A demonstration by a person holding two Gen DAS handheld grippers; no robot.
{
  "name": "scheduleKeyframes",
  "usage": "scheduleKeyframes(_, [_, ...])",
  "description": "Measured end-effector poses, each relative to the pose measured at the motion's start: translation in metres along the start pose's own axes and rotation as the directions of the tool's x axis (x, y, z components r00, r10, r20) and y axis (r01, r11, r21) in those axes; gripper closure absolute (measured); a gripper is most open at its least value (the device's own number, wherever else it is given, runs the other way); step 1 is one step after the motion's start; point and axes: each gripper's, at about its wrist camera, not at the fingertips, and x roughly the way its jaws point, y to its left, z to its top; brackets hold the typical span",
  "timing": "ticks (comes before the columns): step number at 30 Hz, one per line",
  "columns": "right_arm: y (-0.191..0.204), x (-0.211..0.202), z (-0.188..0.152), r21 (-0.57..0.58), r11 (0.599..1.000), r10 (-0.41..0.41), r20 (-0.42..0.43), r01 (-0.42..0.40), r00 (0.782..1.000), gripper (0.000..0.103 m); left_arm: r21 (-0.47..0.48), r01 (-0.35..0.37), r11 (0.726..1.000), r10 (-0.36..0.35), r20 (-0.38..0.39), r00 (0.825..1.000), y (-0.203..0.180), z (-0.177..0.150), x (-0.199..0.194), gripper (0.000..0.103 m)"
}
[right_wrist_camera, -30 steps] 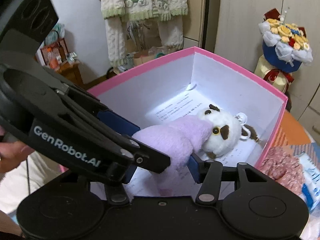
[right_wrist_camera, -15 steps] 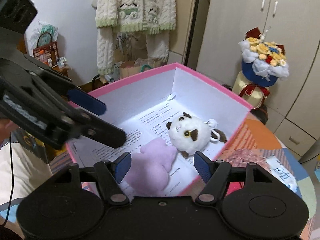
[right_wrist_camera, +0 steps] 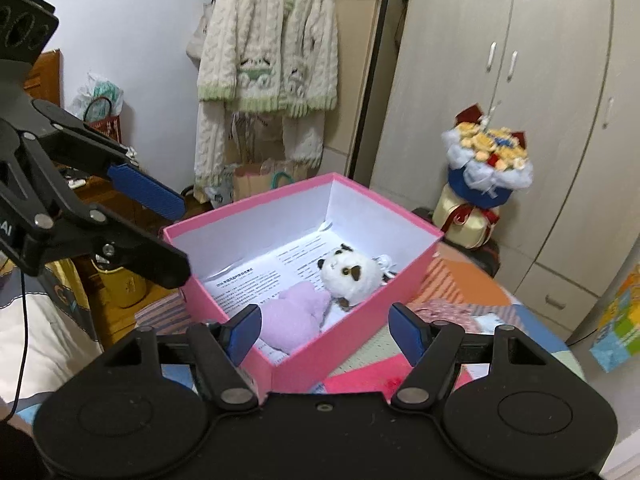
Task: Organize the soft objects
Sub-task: 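Open the left gripper to drop the lilac plush and withdraw, then grasp the white mesh bath puff with the left gripper while the right tool approaches the tissue pack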
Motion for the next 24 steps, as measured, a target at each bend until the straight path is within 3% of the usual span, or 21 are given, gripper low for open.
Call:
scheduleKeyframes(6, [-0.015,-0.059,-0.035,0.025,0.998,-0.058,0.072,0.057,0.996,0.025,0.089,0.025,0.996,-0.024,-0.012,1.000,-0.042,-0.006,-0.008,0.031])
scheduleKeyframes(12, [-0.036,-0.096,-0.079,0.079,0.990,-0.127,0.094,0.120,0.987,0.024,0.154,0.076,0.985,-0.068,-0.059,0.996,-0.078,-0.010,0.011,0.031])
scheduleKeyframes(24, [-0.072,-0.094,-0.134,0.126,0.985,-0.126,0.040,0.120,0.991,0.022,0.155,0.179,0.972,-0.156,-0.149,0.977,-0.117,-0.003,0.090,0.031])
